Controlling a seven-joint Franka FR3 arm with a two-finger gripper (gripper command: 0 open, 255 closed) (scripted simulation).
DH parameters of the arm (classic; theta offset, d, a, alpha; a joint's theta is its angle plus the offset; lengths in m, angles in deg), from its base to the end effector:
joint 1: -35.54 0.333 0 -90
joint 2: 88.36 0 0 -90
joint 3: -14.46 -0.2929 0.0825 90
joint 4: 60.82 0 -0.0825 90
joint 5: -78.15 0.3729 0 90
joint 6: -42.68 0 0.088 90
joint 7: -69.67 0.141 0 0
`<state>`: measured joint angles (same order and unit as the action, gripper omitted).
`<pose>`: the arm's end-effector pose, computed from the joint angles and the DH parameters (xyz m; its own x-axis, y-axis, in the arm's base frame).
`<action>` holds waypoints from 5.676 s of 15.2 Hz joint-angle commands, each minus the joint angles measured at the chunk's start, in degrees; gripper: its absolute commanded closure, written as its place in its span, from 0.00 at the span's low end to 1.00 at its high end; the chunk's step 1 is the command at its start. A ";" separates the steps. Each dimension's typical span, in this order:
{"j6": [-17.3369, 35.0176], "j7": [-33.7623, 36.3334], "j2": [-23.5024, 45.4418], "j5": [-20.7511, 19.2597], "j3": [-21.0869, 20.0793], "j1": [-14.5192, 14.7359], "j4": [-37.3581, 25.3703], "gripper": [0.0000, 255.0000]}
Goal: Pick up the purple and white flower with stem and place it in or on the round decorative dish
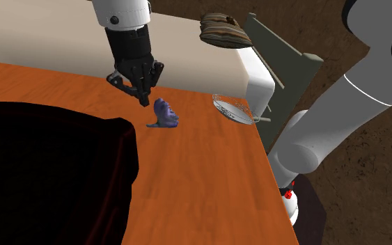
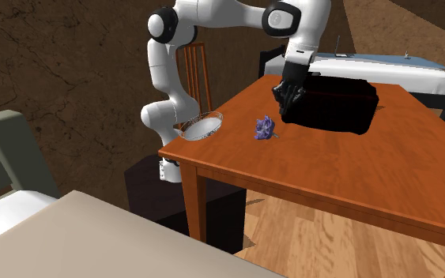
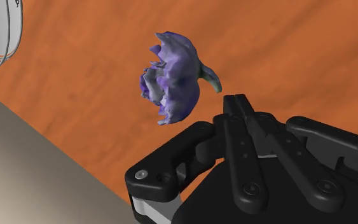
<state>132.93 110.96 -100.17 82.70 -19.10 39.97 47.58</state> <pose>0.3614 0.3158 0.5079 0.9927 -0.0864 -0.0843 -0.0759 -0.9898 0.1204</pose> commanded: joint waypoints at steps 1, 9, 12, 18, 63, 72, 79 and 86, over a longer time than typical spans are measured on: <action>0.00 0.00 0.00 0.00 0.00 0.00 0.00 1.00; -7.64 11.14 3.15 5.79 4.35 -4.92 -1.00 0.00; -5.44 10.73 2.17 6.23 4.33 -4.77 2.10 0.00; -2.11 10.19 0.90 6.87 4.21 -4.52 6.60 0.00; -23.79 12.32 2.44 6.22 5.60 -5.45 -16.51 1.00; -28.50 -0.86 -14.90 6.03 15.31 -7.50 -3.13 1.00; -33.09 -10.10 -24.82 1.22 23.23 -7.77 3.06 1.00; -29.24 -11.04 -27.84 0.96 23.71 -7.54 9.97 1.00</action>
<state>103.02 100.08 -127.59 83.72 4.54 32.41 56.47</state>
